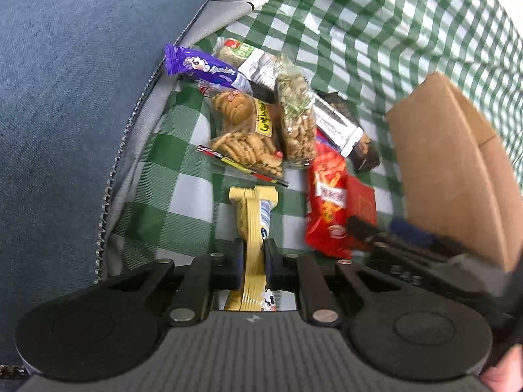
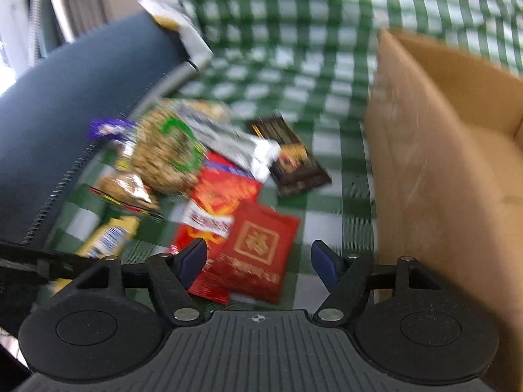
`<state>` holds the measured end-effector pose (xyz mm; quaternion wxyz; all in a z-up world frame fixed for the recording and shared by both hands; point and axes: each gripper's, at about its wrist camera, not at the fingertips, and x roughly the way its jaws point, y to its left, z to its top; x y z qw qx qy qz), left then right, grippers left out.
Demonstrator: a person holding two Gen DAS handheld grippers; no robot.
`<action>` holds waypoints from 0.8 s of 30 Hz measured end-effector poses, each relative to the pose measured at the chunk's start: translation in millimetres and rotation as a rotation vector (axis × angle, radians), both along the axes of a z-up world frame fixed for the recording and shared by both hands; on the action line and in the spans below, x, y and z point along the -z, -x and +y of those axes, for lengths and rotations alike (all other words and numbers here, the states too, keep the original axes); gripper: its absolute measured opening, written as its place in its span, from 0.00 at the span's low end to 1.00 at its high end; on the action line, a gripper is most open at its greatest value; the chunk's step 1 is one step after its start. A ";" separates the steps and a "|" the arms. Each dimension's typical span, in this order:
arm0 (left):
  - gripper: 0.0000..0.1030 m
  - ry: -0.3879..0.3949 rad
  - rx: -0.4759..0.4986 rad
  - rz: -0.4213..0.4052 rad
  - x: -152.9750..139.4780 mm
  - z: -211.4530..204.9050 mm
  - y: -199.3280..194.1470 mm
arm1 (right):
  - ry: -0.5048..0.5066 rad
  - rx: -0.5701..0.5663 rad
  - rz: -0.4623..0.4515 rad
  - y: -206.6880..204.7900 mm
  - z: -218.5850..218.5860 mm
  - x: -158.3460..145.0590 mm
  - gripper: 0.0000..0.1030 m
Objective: Organize snacks
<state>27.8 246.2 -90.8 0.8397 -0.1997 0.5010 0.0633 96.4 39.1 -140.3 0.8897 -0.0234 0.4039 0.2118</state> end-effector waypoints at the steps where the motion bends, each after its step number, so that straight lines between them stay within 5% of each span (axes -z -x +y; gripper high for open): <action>1: 0.13 0.020 -0.005 0.001 0.1 1.4 0.2 | -0.008 0.017 0.024 -3.9 -1.4 5.3 0.70; 7: 0.13 0.109 -0.018 0.044 8.8 4.2 -2.7 | -0.032 -0.013 0.050 -3.8 -2.4 11.1 0.47; 20: 0.11 0.072 0.007 0.053 8.3 -9.8 -4.7 | 0.046 -0.144 0.015 49.1 -11.3 -21.5 0.46; 24: 0.11 0.212 0.067 -0.007 0.9 -15.6 -0.7 | 0.063 -0.140 0.055 58.1 -15.9 -13.1 0.47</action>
